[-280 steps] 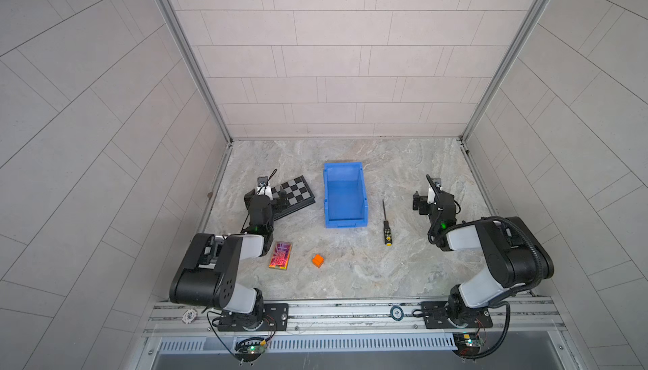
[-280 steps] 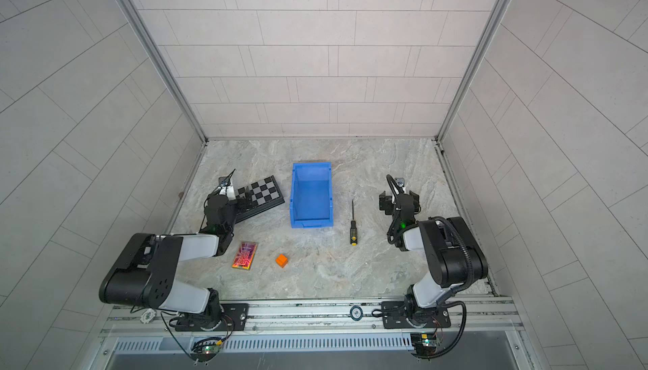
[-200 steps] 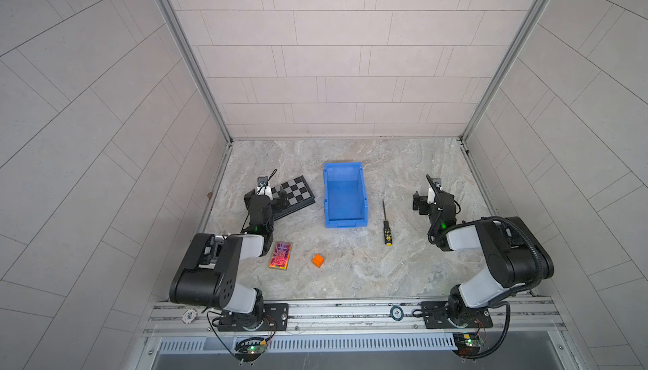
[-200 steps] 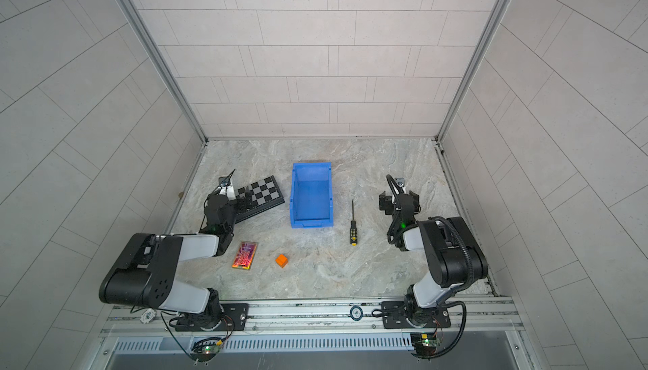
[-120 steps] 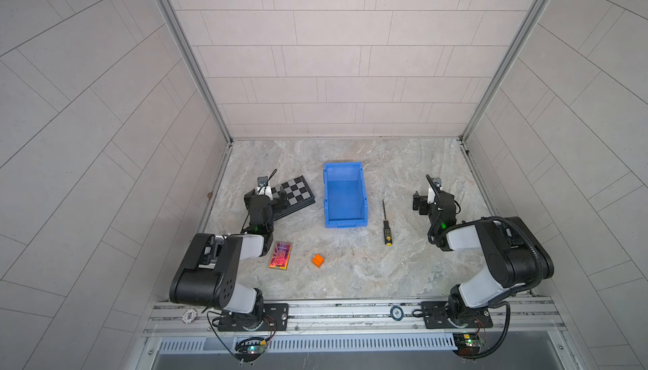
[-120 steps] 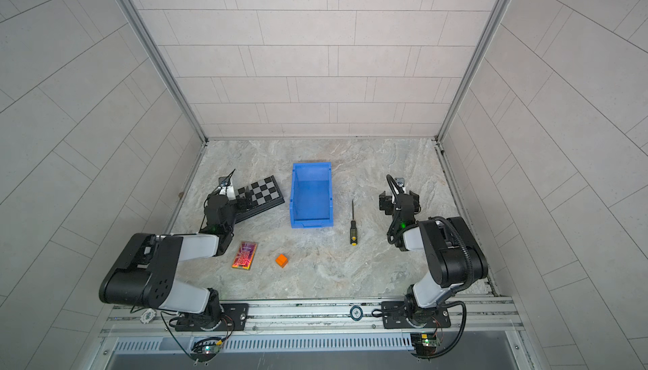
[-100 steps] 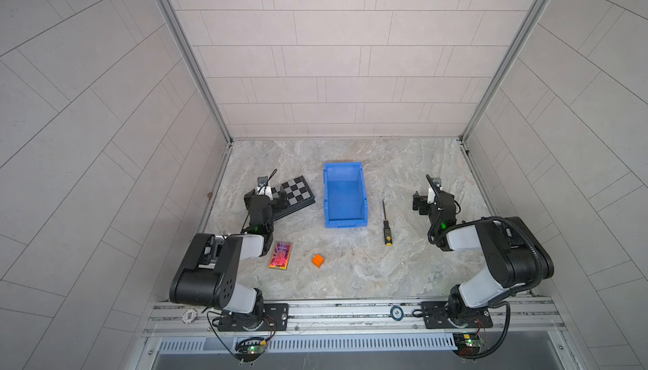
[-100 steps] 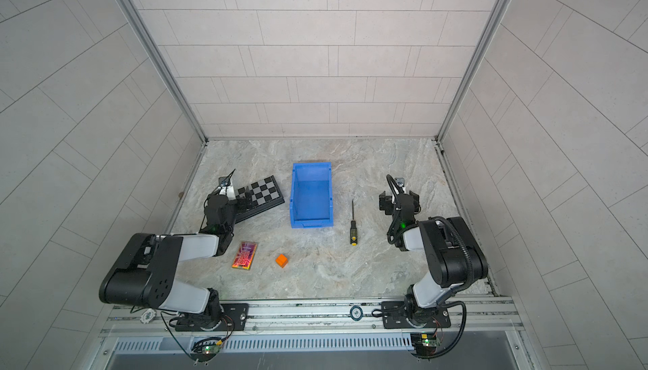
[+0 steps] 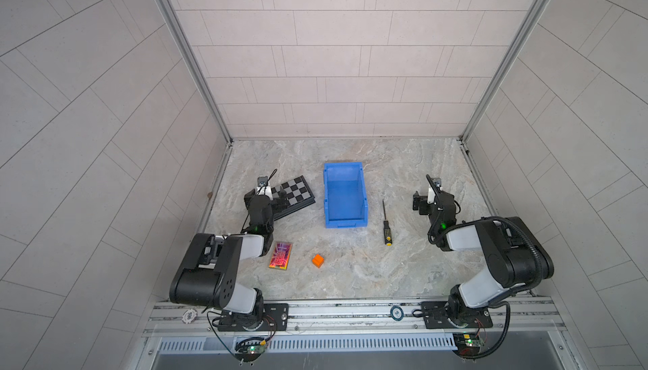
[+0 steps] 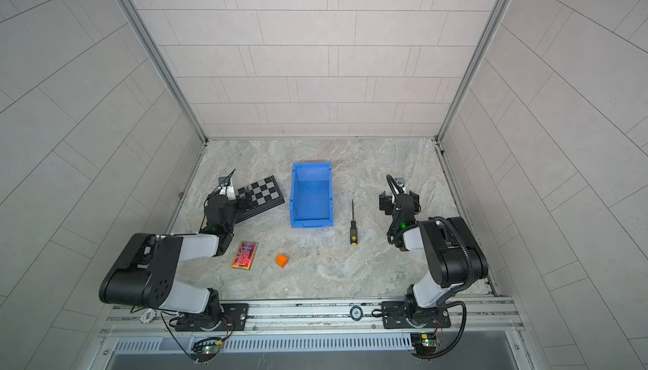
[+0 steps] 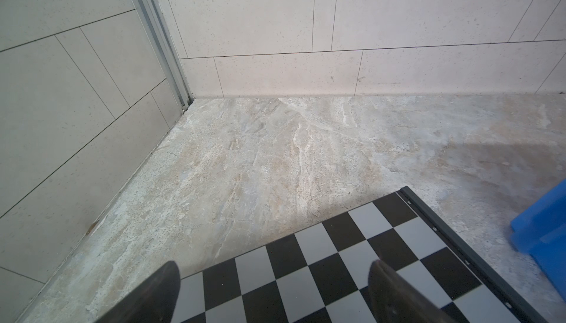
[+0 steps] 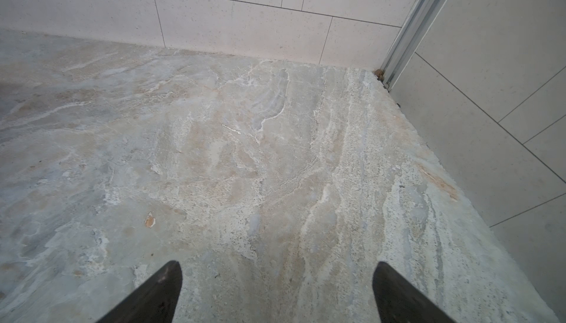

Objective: Put the screwdriver in the bin
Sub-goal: Pick up the screwdriver from the center of the table.

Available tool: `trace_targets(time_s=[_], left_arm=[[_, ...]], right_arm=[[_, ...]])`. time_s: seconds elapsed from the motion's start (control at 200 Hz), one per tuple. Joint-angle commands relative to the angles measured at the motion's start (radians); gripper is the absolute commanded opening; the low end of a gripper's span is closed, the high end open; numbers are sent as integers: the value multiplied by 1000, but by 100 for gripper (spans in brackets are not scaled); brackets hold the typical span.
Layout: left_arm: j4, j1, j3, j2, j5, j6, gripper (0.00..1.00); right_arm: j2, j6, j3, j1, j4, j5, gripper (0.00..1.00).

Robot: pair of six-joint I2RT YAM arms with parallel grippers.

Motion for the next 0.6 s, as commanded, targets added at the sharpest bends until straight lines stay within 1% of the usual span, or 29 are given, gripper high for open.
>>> trace_targets(time_s=[0.0, 0.035, 0.08, 0.1, 0.12, 0.185, 0.275, 0.346, 0.421, 0.456, 0.476, 0.526, 0.596], left_arm=[[-5, -7, 12, -21, -28, 2, 100], [-70, -15, 35, -47, -56, 1, 99], [-195, -25, 81, -89, -100, -3, 100], [-246, -29, 102, -109, -105, -6, 99], [-290, -33, 121, -128, -141, -6, 99], [-389, -45, 161, -208, -172, -29, 100], [-507, -46, 223, -341, -132, -108, 100], [-634, -46, 318, -418, -120, -173, 99], [-772, -46, 440, -451, -120, -221, 100], [-832, -46, 500, -448, -119, -239, 99], [-870, -46, 537, -444, -81, -239, 100], [-952, -46, 623, -420, -41, -228, 99], [-1054, -46, 721, -371, -1, -216, 99]], right_arm=[[-7, -2, 8, 4, 1, 30, 99], [-25, 7, 7, 5, -10, 54, 99], [-64, 17, 4, 4, -35, 82, 99], [-87, 22, 8, 3, -65, 94, 99], [-113, 27, 14, 4, -103, 104, 99], [-205, 48, 59, 2, -266, 116, 99], [-319, 160, 175, 0, -585, 157, 99], [-384, 179, 277, 1, -793, 117, 99], [-436, 208, 352, 0, -949, 74, 99], [-452, 218, 384, -1, -1013, 51, 99], [-458, 224, 401, 0, -1051, 32, 99], [-466, 250, 451, 0, -1146, -6, 99], [-461, 262, 497, 8, -1237, -103, 99]])
